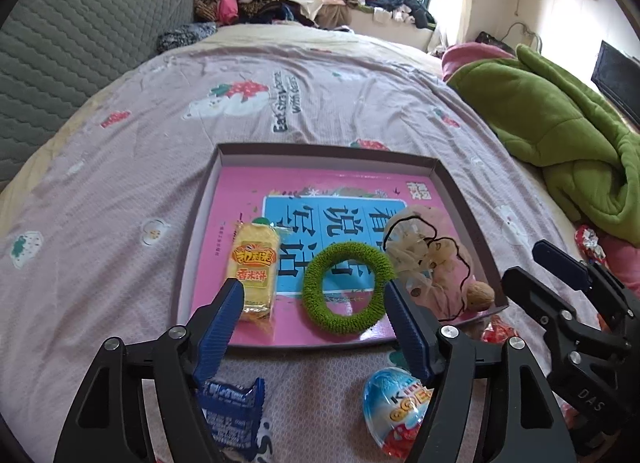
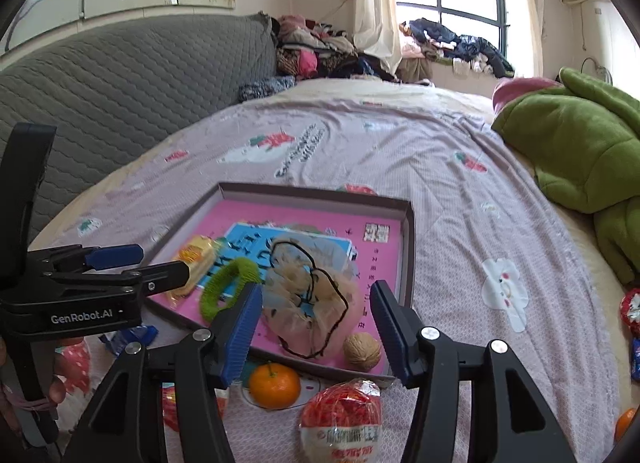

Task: Organize objects
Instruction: 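Withdraw both open grippers back from the tray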

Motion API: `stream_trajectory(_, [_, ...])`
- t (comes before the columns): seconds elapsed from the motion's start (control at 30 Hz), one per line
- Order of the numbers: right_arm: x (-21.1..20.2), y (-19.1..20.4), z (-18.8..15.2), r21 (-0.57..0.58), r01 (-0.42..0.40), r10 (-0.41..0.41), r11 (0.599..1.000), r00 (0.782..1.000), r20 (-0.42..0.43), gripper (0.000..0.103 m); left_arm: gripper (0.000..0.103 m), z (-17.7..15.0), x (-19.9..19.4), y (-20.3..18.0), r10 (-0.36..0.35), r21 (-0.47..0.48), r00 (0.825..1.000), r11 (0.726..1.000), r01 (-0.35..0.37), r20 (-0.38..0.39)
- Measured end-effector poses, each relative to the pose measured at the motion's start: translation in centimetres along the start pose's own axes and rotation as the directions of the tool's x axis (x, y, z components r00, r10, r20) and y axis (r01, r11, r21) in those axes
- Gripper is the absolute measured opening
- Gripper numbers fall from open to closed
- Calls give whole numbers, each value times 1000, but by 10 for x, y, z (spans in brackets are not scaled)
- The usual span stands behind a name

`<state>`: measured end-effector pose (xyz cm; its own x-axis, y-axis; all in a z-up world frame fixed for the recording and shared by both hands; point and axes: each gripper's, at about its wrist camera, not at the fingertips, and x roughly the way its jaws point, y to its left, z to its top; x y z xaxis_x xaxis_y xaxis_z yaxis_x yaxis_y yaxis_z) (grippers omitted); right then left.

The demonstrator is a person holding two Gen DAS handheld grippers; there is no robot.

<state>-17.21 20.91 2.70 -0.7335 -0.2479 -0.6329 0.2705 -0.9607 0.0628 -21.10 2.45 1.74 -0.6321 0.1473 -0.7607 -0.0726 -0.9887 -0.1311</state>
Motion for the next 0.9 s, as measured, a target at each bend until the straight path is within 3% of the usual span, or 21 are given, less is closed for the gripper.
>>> stream_trajectory(0.43, [-66, 24, 8, -48, 28, -20, 998, 986, 163, 59, 75, 1, -58, 1, 21, 7, 993, 1000, -22, 116])
stream_trajectory(0.9, [-106, 31, 6, -20, 14, -8, 1000, 969, 245, 66, 75, -10, -117, 2, 25, 18, 975, 999, -30, 222])
